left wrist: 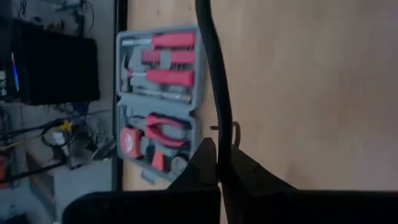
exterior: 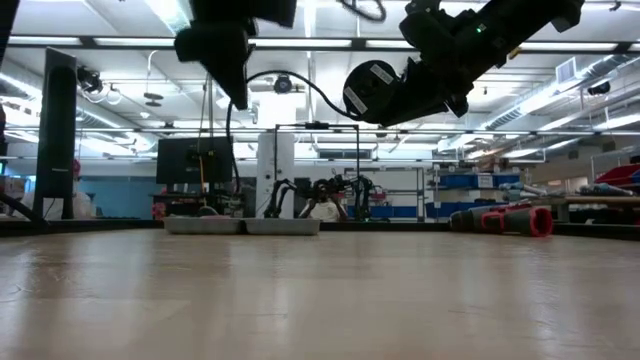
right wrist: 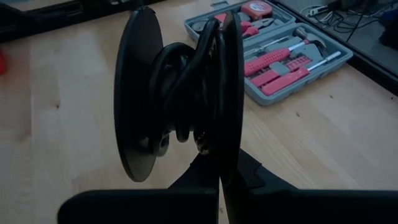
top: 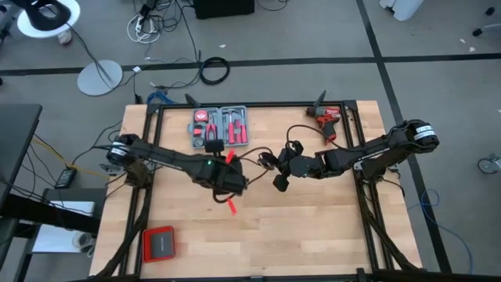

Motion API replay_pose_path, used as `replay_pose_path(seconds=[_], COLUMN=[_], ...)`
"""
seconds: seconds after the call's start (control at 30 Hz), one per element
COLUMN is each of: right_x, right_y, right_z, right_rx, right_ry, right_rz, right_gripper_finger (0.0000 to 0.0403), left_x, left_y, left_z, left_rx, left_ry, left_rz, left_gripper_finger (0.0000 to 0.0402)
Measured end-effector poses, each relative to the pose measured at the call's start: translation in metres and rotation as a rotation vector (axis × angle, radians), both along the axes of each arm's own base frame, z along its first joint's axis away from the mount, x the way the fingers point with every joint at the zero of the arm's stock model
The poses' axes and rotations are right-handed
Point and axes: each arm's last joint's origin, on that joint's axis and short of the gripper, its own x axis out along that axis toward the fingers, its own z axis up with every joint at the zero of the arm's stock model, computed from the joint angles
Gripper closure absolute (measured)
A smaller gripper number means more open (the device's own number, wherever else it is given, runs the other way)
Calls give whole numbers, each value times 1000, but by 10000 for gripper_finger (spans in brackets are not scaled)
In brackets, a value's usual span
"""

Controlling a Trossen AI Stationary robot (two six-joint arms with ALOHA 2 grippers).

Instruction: Coil cords

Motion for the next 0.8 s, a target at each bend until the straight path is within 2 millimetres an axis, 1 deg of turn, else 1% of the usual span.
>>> replay_pose_path(seconds=[0.07, 0.17, 0.33, 0.43, 0.53, 0.7, 0.8], right_x=[0, 0, 0, 0, 0, 0, 1], right_y=[0, 1, 3, 3, 3, 0, -2], right_z=[0, 0, 0, 0, 0, 0, 1], right_rx=[-1, -7, -8, -11, -10, -5, -4], right_ry=[0, 1, 1, 3, 1, -2, -3], right_rz=[1, 9, 20, 24, 23, 10, 1], right_gripper_finger=[403, 403, 403, 403, 403, 403, 403], left_x=[0, 1, 4, 7, 10, 20, 28], left_y=[8, 19, 30, 34, 38, 38, 38], left_z=[-1, 0, 7, 16, 30, 56, 66], left_rx=[11, 75, 145, 155, 168, 184, 191], left_ry=[20, 22, 23, 16, -22, -141, -211], left_rz=[14, 37, 30, 17, 15, -12, -53], left_gripper_finger=[401, 401, 401, 401, 401, 401, 401])
